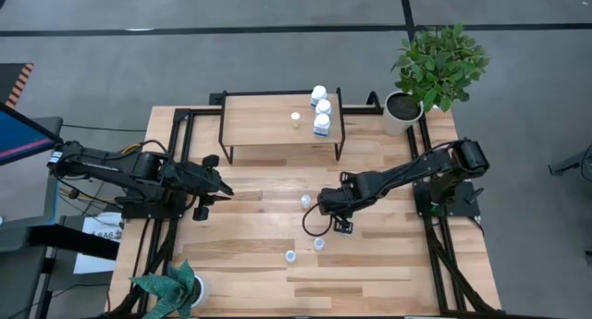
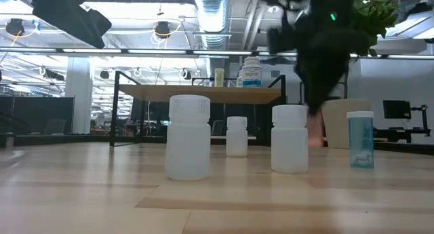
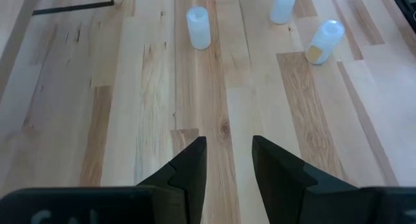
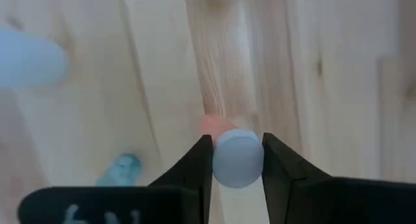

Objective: Pick and place medicine bottles onto shelf by color
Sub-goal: Put the pink pill bottle on the shelf

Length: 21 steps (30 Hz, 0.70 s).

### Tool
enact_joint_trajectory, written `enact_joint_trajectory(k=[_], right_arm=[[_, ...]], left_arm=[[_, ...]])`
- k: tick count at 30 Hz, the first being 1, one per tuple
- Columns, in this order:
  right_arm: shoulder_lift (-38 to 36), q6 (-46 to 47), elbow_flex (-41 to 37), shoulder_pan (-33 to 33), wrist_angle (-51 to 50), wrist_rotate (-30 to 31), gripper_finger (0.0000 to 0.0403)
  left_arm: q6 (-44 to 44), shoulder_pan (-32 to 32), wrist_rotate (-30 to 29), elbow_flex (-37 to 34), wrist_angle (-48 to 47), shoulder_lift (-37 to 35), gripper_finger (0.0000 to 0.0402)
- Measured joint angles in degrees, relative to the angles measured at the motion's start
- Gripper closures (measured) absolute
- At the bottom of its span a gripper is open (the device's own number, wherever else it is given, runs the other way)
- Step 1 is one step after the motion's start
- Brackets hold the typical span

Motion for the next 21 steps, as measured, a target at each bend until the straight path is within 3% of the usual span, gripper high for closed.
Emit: enact_joint_trajectory(k=[12, 21], right_arm=[[-0.04, -23.37, 26.25, -6.09, -2.17, -0.02, 0.0294], [0.61, -34.17, 32.27, -15.89, 6.74, 0.0, 0.0294]], left_arm=[[0.02, 0.0, 0.0, 0.0, -0.01, 0.0, 0.0293], [0.02, 0.0, 0.0, 0.0, -0.02, 0.0, 0.0293]])
